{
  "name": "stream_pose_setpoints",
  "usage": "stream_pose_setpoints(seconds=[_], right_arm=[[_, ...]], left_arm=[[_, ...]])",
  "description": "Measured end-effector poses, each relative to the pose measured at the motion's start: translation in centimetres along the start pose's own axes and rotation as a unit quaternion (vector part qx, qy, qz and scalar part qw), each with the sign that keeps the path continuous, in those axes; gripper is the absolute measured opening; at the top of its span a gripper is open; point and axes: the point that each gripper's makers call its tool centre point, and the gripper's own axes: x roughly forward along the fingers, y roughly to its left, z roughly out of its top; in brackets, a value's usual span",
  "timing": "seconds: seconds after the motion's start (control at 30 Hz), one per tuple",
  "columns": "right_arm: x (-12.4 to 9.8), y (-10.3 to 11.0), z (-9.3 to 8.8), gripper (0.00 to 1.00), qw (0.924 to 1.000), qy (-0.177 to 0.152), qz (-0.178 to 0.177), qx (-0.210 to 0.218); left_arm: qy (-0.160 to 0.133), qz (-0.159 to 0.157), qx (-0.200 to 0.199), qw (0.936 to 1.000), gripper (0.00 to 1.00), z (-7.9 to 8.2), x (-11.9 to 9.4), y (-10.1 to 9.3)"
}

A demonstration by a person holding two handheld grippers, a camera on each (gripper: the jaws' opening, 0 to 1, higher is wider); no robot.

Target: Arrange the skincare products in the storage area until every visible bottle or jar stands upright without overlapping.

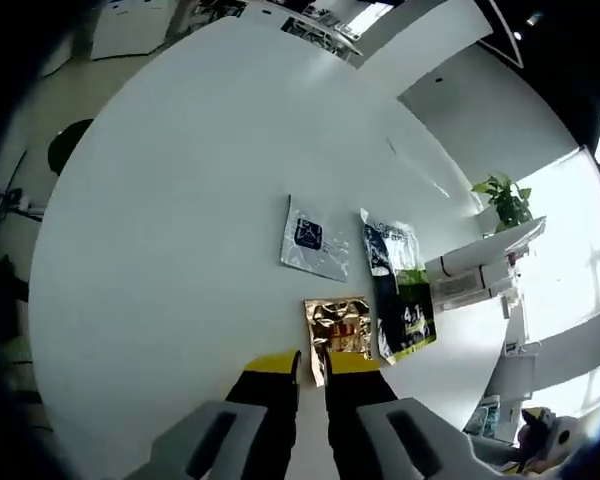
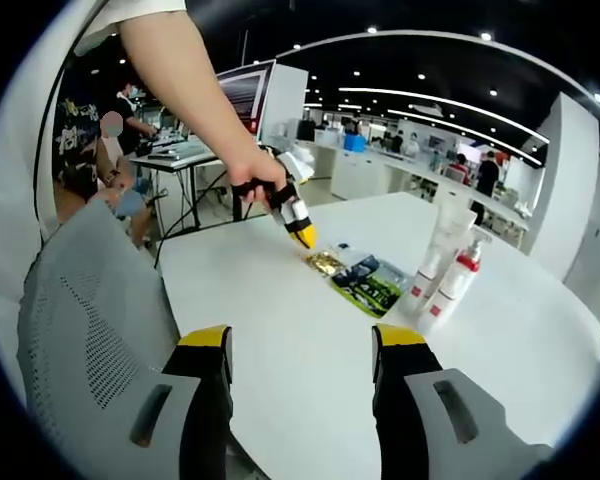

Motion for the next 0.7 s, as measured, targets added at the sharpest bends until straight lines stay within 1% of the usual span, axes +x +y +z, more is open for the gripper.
stream_pose_setpoints(seconds=[0.13, 0.27, 0.3, 0.37, 0.43, 0.47, 0.53, 0.57, 0.63, 0.7], right_arm=[[0.0, 0.1, 0.0, 0.54, 1.0, 0.001, 0.001, -0.001], [0.0, 0.1, -0.1, 0.54, 1.0, 0.001, 0.001, -0.001], [0.0, 0.1, -0.1, 0.54, 1.0, 0.001, 0.001, -0.001], [0.0, 0.1, -0.1, 0.54, 1.0, 0.0, 0.001, -0.002], [0.0, 0.1, -0.1, 0.54, 1.0, 0.002, -0.001, -0.003], [-0.1, 0.0, -0.1, 0.54, 1.0, 0.002, -0.002, -0.003], [-0.1, -0.1, -0.1, 0.54, 1.0, 0.0, -0.004, -0.001], [0.0, -0.1, -0.1, 0.54, 1.0, 0.001, -0.003, 0.001], [0.0, -0.2, -0.2, 0.54, 1.0, 0.004, -0.003, 0.0], [0.0, -0.3, -0.2, 0.54, 1.0, 0.005, -0.006, 0.0]], left_arm=[[-0.023, -0.004, 0.029, 0.9993, 0.13, 0.6, -0.2, -0.9], [-0.027, -0.003, 0.049, 0.9984, 0.17, 0.6, -0.2, -1.2], [-0.033, 0.003, 0.066, 0.9973, 0.17, 0.9, -0.2, -1.1], [-0.041, 0.011, 0.076, 0.9962, 0.2, 1.5, -0.1, -1.0], [-0.048, 0.027, 0.081, 0.9952, 0.26, 2.1, 0.1, -0.6], [-0.052, 0.04, 0.082, 0.9945, 0.3, 2.6, 0.2, -0.3], [-0.055, 0.059, 0.091, 0.9925, 0.36, 3.3, 0.5, 0.1], [-0.056, 0.062, 0.097, 0.9917, 0.38, 3.6, 0.7, 0.1], [-0.06, 0.066, 0.112, 0.9896, 0.41, 4.2, 1.2, -0.1], [-0.055, 0.066, 0.121, 0.989, 0.42, 4.4, 1.8, -0.3]])
